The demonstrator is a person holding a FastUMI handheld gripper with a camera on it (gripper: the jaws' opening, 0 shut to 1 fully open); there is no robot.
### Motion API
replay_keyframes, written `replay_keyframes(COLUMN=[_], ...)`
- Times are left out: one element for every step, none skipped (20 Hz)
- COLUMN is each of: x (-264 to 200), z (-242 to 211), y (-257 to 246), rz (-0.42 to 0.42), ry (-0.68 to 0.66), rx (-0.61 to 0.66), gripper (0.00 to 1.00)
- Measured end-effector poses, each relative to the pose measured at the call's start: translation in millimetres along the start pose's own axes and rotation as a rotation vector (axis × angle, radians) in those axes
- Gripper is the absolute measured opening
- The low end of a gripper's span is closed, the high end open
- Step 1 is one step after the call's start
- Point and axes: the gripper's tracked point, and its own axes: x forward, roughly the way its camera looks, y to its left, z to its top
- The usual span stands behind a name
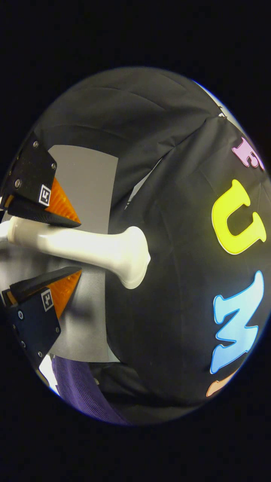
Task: Iron the clothes twice with a garment steamer, once on the left side and once on the right side.
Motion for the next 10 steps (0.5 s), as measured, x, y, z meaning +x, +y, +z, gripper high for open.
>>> replay_keyframes(x=[1.6,5.7,3.3,0.4,-1.3,-1.0,-4.3,-8.0,-10.4,-15.2], z=[-2.1,0.6,0.2,-0.2,-1.9,-4.4,-6.4,-6.6,-8.7,-11.5], y=[1.0,1.8,0.6,2.1,4.3,7.5,6.9,5.3,3.4,2.6], rz=[0.016,0.029,0.033,0.041,0.049,0.068,0.087,0.098,0.100,0.101], ry=[0.005,-0.007,-0.012,-0.018,-0.018,-0.021,-0.024,-0.040,-0.048,-0.060], rx=[0.012,0.012,0.002,0.008,0.018,0.028,0.038,0.039,0.028,0.020], gripper=[0.64,0.63,0.62,0.59,0.52,0.44,0.41,0.39,0.39,0.39])
